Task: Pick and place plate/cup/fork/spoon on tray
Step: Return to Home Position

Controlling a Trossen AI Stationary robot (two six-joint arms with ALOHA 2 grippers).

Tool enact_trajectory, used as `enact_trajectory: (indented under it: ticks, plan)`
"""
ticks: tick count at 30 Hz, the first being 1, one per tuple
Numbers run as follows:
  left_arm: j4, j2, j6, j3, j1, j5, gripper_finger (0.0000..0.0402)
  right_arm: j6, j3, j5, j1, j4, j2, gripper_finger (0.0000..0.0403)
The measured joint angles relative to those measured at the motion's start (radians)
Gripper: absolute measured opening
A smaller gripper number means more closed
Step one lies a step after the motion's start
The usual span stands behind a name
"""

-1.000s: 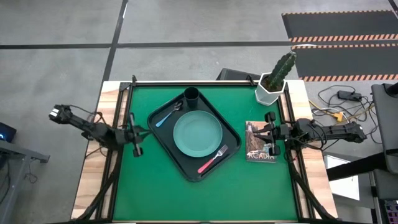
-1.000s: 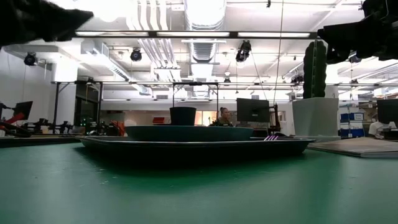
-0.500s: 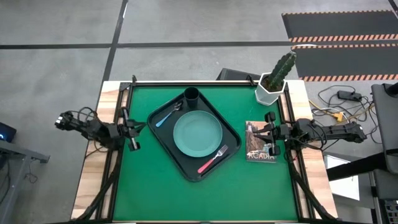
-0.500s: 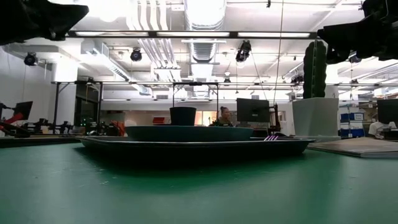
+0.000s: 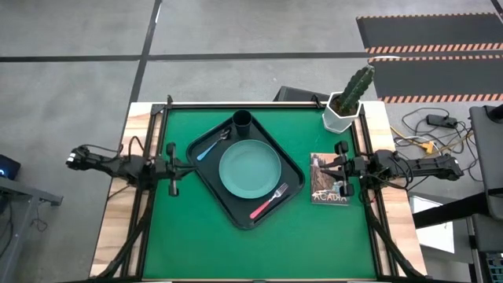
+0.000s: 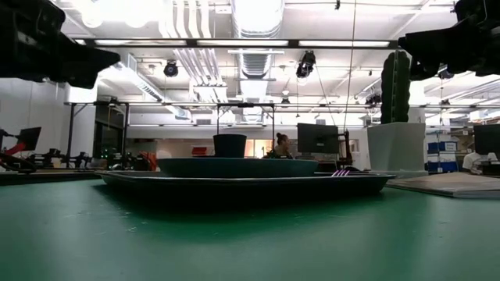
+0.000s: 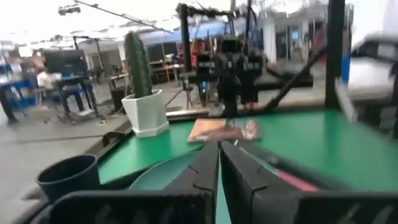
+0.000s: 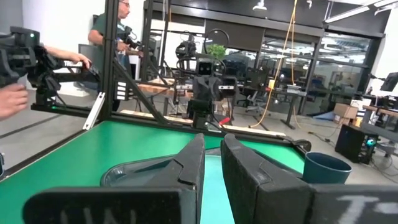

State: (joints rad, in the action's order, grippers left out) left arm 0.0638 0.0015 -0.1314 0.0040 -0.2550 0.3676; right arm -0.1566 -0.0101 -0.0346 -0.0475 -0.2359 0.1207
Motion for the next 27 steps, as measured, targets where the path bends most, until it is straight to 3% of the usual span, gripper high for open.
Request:
enact_trajectory:
  ticks: [5,10,27]
  plan:
    - [0.003,0.0,-0.11,0.0,0.0,-0.005,0.0,0.0,0.0,0.01,0.0,0.0,0.0,0.0043]
    - [0.088,0.003,-0.111,0.0,-0.002,-0.003,0.0,0.0,0.0,0.01,0.0,0.0,0.001,0.0043]
    - [0.098,0.085,-0.111,0.003,-0.002,-0.003,0.0,0.0,-0.001,0.01,0.0,0.0,0.005,0.0043]
